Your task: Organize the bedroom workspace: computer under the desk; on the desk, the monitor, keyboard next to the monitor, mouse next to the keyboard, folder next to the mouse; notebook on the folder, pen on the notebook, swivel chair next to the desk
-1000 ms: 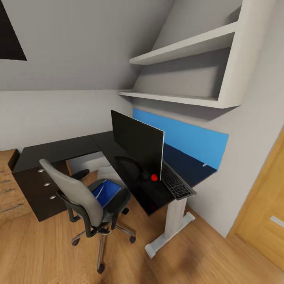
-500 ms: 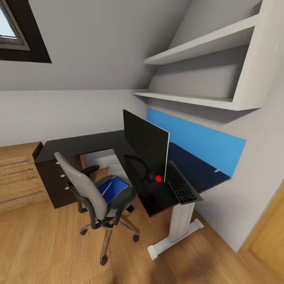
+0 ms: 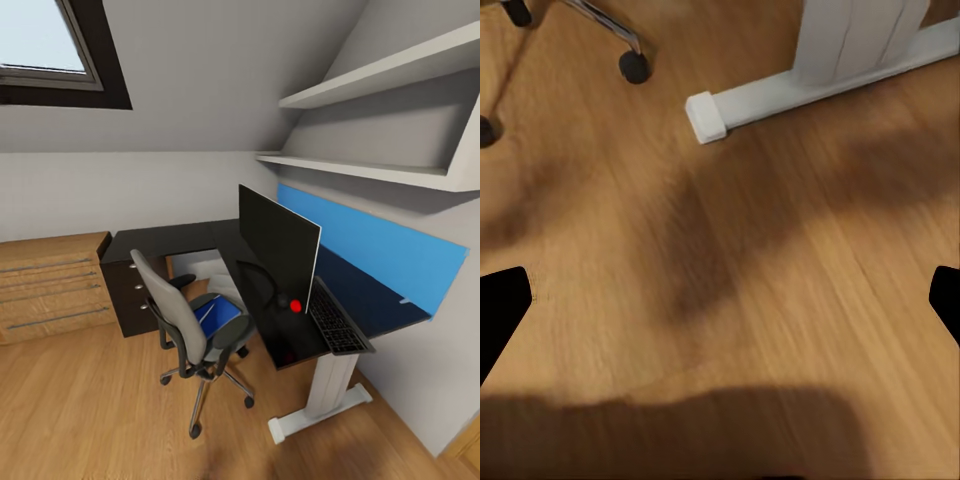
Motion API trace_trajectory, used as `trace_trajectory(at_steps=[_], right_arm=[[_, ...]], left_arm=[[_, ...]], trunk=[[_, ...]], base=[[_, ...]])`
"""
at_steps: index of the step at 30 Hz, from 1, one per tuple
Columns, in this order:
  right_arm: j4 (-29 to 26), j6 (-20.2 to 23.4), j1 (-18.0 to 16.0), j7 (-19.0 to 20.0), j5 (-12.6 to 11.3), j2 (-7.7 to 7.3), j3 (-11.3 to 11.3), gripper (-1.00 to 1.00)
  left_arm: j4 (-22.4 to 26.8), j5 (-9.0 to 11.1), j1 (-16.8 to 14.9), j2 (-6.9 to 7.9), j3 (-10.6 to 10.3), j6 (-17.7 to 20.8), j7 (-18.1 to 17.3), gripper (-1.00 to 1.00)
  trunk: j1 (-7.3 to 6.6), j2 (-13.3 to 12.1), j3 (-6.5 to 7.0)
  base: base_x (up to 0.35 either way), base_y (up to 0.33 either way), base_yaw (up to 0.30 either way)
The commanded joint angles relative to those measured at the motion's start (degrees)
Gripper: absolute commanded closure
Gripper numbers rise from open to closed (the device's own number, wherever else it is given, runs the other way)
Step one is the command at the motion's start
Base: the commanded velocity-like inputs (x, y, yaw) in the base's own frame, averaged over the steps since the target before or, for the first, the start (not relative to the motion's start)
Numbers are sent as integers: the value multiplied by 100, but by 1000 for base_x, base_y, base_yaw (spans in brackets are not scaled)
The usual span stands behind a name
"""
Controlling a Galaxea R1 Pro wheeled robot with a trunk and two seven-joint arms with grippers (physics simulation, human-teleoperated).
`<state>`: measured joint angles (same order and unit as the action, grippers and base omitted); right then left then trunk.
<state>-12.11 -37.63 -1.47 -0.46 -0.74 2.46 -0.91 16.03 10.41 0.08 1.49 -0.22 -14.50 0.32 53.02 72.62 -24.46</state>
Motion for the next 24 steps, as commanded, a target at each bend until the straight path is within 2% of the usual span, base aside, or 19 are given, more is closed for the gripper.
trace_trajectory(at_steps=[1,16,24], right_arm=[[2,-17,-3,-3,-6,2,-6,-100],[-4,-25,-3,1,-5,-4,0,-100],[5,-25,-3,11,4,-15,20,-100]], left_arm=[[5,25,1,0,-4,-8,3,-100],[5,23,1,-7,-4,-2,3,-100],[40,16,1,-7,-30,-8,-21,-100]], trunk=[[0,3,-5],[0,3,-5],[0,3,-5]], base=[[0,0,287],[0,0,282],[0,0,74]])
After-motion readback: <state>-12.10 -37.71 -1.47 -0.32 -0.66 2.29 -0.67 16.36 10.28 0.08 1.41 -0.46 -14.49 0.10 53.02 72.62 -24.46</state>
